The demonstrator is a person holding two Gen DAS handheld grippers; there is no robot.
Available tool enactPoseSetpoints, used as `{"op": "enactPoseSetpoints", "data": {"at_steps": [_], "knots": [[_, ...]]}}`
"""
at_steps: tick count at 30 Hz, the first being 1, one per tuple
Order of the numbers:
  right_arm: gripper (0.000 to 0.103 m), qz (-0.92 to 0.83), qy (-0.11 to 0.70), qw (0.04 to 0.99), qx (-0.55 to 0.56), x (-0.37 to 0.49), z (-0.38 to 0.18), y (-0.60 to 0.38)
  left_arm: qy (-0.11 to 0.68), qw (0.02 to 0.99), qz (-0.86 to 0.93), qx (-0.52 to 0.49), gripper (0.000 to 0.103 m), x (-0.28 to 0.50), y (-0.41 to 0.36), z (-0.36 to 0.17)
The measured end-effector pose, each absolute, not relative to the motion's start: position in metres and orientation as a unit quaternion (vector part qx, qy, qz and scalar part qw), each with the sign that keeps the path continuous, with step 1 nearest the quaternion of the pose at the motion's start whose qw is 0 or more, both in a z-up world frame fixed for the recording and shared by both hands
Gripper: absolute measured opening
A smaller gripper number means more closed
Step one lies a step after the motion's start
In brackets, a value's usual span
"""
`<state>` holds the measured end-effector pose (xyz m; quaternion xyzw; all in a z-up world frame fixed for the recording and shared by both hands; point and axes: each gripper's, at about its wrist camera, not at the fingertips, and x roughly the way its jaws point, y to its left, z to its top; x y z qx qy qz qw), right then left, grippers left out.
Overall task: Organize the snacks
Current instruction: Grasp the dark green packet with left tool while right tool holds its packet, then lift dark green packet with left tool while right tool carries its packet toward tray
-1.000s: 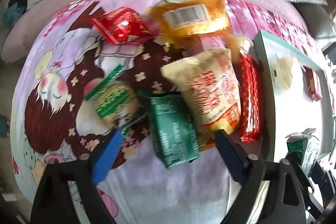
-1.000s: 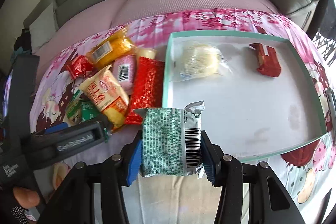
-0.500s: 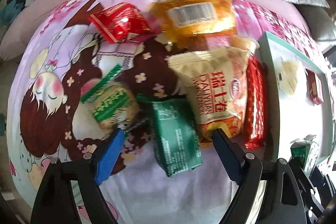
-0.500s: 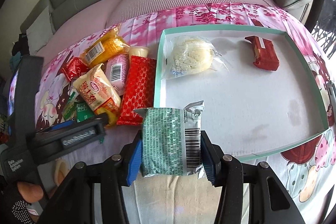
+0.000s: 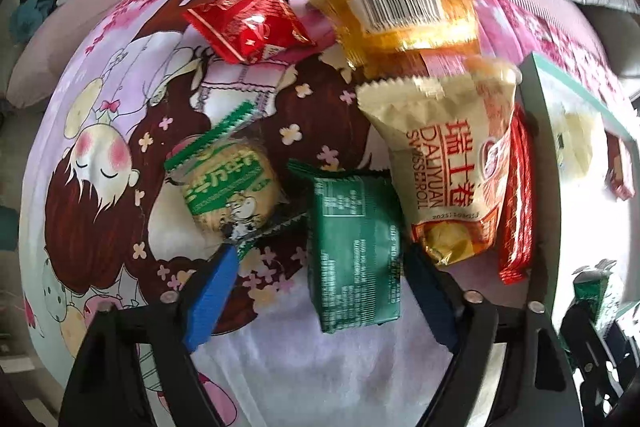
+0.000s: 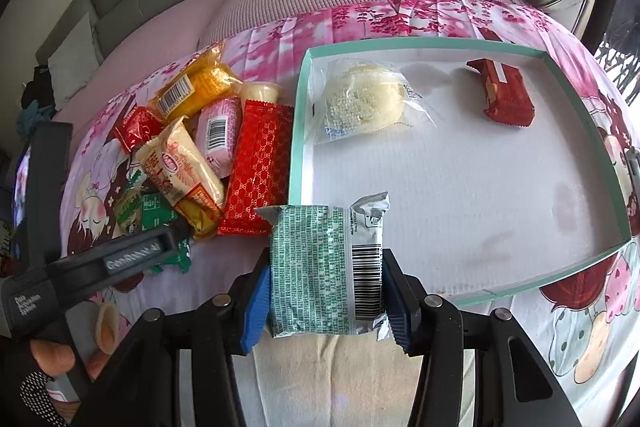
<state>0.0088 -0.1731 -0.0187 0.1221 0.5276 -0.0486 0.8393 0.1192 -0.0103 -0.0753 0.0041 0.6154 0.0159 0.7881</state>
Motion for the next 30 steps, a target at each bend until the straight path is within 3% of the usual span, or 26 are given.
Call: {"op": "enactPoseSetpoints", "data": {"at_steps": [1, 8, 22, 25, 30], "knots": [[0.053, -0.049, 0.528, 0.839, 0.122, 0.009, -0.019, -0.173, 0.617, 0.787, 0.015, 0.006, 0.069, 0.119, -0.011, -0.078], [0.053, -0.05, 0.529, 0.838, 0.126, 0.009, -0.02, -0.174, 0.606, 0.795, 0.004, -0.007, 0.041, 0.117, -0.017, -0.068], [0.053, -0.056, 0.521, 0.84, 0.141, 0.007, -0.016, -0.179, 0.553, 0.828, 0.051, -0.083, 0.041, 0.079, 0.036, -0.012], [0.053, -0.06, 0.518, 0.841, 0.146, 0.007, -0.015, -0.182, 0.536, 0.838, 0.05, -0.086, 0.032, 0.077, 0.031, -0.005], [0.053, -0.079, 0.513, 0.841, 0.156, 0.006, -0.012, -0.197, 0.519, 0.85, 0.031, -0.081, 0.032, 0.079, 0.01, 0.01]]}}
